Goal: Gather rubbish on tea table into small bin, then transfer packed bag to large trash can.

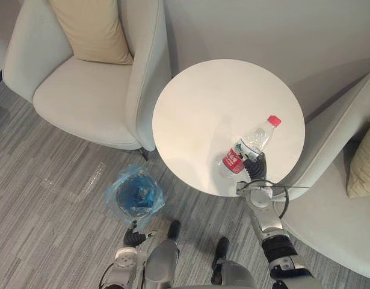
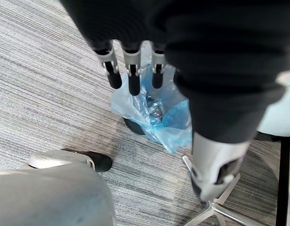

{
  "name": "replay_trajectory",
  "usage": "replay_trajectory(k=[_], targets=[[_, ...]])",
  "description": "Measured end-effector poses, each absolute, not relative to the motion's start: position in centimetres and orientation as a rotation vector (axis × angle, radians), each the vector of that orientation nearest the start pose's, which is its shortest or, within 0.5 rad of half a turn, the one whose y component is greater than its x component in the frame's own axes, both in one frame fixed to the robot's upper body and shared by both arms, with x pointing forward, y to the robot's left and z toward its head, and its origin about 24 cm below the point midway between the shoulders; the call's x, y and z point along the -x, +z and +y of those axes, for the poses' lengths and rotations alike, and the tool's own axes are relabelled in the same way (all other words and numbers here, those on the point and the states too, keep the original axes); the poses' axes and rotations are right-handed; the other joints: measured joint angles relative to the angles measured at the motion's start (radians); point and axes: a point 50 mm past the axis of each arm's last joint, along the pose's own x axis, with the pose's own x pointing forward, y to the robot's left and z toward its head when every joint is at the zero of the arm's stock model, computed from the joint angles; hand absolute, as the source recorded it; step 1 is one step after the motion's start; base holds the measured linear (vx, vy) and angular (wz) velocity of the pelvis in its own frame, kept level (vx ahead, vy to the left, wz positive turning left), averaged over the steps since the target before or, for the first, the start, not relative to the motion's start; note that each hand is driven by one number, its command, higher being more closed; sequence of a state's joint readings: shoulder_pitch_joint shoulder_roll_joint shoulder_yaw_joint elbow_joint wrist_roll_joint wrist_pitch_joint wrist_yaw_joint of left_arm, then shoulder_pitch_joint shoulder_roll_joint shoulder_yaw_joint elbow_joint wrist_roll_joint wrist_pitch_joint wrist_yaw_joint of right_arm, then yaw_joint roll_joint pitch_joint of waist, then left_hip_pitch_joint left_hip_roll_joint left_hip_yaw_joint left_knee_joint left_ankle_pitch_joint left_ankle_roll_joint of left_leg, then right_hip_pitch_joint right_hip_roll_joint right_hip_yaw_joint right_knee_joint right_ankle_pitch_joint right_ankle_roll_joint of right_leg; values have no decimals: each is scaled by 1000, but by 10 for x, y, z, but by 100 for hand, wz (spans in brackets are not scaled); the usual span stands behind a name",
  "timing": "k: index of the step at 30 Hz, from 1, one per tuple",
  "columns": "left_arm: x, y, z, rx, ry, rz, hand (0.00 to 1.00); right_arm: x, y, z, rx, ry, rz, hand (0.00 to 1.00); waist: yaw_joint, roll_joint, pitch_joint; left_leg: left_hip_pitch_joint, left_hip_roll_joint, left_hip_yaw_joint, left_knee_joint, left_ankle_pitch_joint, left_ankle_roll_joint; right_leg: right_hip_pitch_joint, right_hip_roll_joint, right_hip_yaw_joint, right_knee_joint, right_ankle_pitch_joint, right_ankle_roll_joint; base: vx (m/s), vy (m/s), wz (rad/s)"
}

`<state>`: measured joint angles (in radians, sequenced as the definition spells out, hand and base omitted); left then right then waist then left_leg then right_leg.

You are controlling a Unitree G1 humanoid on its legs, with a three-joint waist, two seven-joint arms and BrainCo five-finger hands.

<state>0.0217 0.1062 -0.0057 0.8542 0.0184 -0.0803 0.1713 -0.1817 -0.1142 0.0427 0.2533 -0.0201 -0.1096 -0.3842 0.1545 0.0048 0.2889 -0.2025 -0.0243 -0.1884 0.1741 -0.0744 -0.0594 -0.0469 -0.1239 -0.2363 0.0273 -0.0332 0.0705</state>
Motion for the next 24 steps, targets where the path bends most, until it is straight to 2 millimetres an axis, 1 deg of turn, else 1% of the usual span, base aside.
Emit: replay_trajectory(k=[4, 6, 8, 11, 13, 15, 18, 21, 24], targets=[[-160, -126, 200, -193, 206, 793, 0, -261, 43, -174, 125, -288, -84, 100, -9, -16, -6, 30, 3, 14, -18, 0, 0, 14, 0, 23, 0, 0, 1, -11, 12, -11], [-157, -127, 202, -205, 204, 803, 0, -252, 43, -174, 121, -275, -89, 100, -25, -21, -9, 32, 3, 17, -18, 1, 0, 14, -1, 29, -2, 1, 1, -30, 16, -8], [-153, -128, 207, -218, 205, 815, 0, -243, 40, -173, 116, -268, -83, 100, -46, -32, -17, 33, 4, 21, -19, 2, -1, 16, 0, 33, -9, 2, 3, -21, 7, -7], [-150, -130, 210, -240, 195, 831, 0, -231, 34, -171, 110, -258, -64, 100, -51, -44, -28, 58, 8, 42, -28, 2, -1, 35, 2, 52, -26, 9, 9, -9, 3, -17], [-146, -133, 209, -260, 172, 850, 0, -222, 33, -172, 116, -251, -58, 100, -59, -45, -47, 72, 8, 47, -34, 2, -1, 47, 1, 58, -34, 12, 9, -8, 12, -11], [-142, -135, 210, -285, 156, 874, 0, -216, 35, -169, 128, -236, -69, 100, -72, -48, -67, 76, 9, 51, -35, 2, -1, 49, 1, 61, -34, 13, 9, -11, 14, -7], [-138, -138, 210, -293, 152, 899, 0, -212, 39, -167, 136, -218, -87, 100, -75, -49, -86, 99, 13, 72, -48, 4, -1, 53, 3, 85, -35, 17, 9, -31, 15, -21], [-134, -140, 211, -324, 125, 915, 0, -208, 40, -165, 160, -211, -93, 100, -98, -51, -103, 119, 13, 73, -54, 6, -1, 71, 2, 85, -40, 18, 10, -21, 8, -4], [-132, -141, 210, -339, 109, 927, 0, -204, 43, -166, 180, -214, -105, 100, -100, -47, -116, 135, 13, 75, -59, 6, -1, 86, 3, 85, -53, 22, 11, -24, 7, -2]])
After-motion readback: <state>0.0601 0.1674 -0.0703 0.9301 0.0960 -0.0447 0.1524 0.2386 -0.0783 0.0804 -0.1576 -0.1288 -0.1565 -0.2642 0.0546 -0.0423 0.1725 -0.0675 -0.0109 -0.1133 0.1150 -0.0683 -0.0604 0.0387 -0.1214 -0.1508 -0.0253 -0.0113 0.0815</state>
